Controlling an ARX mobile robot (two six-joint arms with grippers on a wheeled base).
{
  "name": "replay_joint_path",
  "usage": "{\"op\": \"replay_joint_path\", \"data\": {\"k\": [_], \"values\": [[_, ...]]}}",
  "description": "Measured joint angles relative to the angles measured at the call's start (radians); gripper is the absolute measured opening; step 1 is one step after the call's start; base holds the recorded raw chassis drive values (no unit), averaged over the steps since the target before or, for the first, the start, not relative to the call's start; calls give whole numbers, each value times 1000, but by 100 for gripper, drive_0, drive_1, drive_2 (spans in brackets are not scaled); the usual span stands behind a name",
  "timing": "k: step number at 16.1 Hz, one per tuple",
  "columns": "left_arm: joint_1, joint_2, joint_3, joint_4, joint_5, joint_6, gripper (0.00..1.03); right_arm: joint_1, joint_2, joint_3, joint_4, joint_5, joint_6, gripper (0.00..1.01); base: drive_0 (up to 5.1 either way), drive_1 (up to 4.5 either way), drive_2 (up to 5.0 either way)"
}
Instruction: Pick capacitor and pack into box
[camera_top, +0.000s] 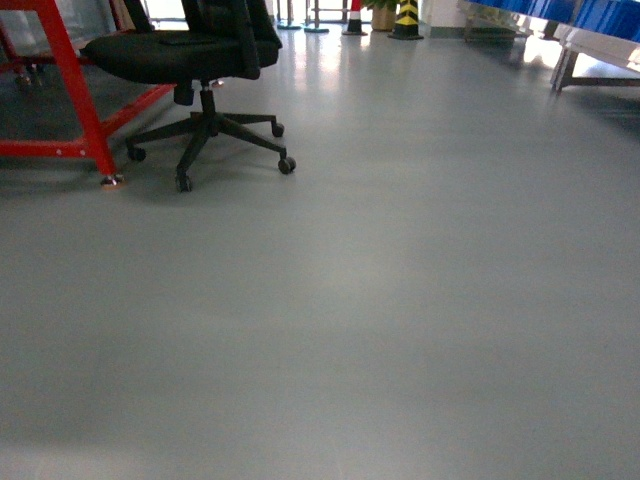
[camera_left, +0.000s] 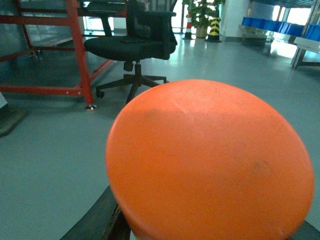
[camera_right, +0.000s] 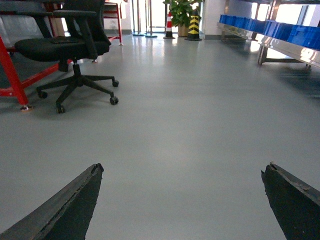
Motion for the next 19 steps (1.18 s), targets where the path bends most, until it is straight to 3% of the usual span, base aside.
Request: {"op": "replay_joint_path", "data": {"k": [19], "values": [[0, 0, 0, 0, -3, 2, 44, 0, 0, 0, 2, 0, 0, 98, -511, 235, 235]]}}
